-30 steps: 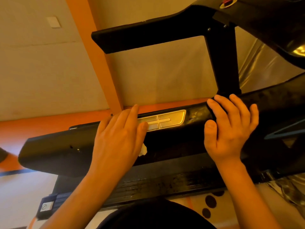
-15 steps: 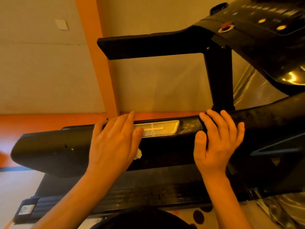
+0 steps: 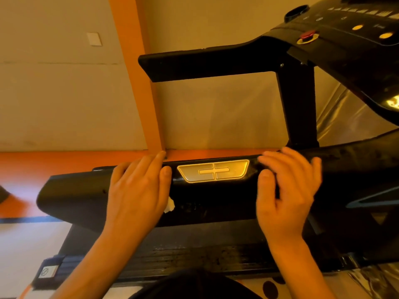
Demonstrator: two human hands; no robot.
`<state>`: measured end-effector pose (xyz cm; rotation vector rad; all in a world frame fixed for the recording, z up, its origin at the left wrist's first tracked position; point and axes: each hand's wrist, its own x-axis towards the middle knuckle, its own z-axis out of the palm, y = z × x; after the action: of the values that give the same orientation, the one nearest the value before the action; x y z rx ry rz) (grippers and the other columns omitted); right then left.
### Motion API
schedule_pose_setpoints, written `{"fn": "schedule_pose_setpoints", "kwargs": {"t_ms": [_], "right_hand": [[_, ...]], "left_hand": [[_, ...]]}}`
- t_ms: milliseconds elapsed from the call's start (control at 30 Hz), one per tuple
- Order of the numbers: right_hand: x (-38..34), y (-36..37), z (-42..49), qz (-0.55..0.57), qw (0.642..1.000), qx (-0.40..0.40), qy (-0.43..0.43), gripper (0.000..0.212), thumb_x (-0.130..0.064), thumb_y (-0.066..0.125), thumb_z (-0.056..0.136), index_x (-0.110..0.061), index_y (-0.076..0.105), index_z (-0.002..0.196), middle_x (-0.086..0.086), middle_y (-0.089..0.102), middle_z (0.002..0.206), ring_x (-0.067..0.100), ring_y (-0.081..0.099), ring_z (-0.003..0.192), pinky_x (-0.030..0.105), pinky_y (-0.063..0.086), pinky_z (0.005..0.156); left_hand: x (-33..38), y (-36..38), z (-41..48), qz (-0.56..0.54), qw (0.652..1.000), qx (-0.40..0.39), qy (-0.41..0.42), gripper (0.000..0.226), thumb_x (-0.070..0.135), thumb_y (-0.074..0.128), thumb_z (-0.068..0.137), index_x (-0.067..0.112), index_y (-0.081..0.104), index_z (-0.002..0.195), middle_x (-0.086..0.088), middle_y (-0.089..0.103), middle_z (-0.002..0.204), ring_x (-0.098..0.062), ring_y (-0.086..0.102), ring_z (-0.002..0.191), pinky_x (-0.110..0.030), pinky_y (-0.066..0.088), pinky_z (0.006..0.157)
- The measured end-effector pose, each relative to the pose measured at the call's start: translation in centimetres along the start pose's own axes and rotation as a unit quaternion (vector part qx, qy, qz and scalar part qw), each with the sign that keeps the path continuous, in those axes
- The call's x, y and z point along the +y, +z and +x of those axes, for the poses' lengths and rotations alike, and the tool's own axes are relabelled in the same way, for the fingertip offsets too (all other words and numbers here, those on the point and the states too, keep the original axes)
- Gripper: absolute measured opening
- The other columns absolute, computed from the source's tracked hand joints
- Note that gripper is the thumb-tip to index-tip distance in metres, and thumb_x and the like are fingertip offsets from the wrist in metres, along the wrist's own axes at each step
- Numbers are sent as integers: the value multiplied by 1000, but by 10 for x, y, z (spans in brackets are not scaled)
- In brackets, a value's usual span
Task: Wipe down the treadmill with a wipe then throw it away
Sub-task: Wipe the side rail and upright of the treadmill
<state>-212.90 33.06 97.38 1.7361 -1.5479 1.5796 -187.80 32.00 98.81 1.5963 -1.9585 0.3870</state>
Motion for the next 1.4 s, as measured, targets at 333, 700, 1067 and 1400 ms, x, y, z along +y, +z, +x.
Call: {"fn": "schedule_pose_setpoints", "kwargs": {"t_ms": [333,700,1067,1400], "right_hand": [[-53,41,-1,-80,982,-146,-86,33,-36,50,101,-21,76,114,-4,74,118,19,65,117,43,33,112],[-51,58,-35,-100,991,-36,-86,41,-39,44,105,-18,71,127,1,66,135,25,51,135,49,18,121],[-49,68,-42,-100,992,21,-80,41,-38,42,106,-16,72,124,4,67,133,28,52,133,50,14,122],[-51,66,-43,-86,993,6,-76,42,-37,43,105,-14,71,124,5,65,134,29,50,134,52,14,122]], "left_hand": [[-11,1,-3,-9,999,-5,31,47,35,34,108,10,63,135,-6,70,118,-26,65,106,-41,42,95],[-10,6,-7,-20,998,20,-48,52,38,24,109,16,64,133,-3,70,123,-22,61,117,-56,34,108],[-22,2,-11,12,1000,25,0,48,34,31,107,11,63,136,-6,68,127,-26,62,117,-52,38,106],[-25,2,-12,41,998,24,44,56,39,19,111,11,59,139,-3,68,124,-21,63,114,-46,40,101]]}}
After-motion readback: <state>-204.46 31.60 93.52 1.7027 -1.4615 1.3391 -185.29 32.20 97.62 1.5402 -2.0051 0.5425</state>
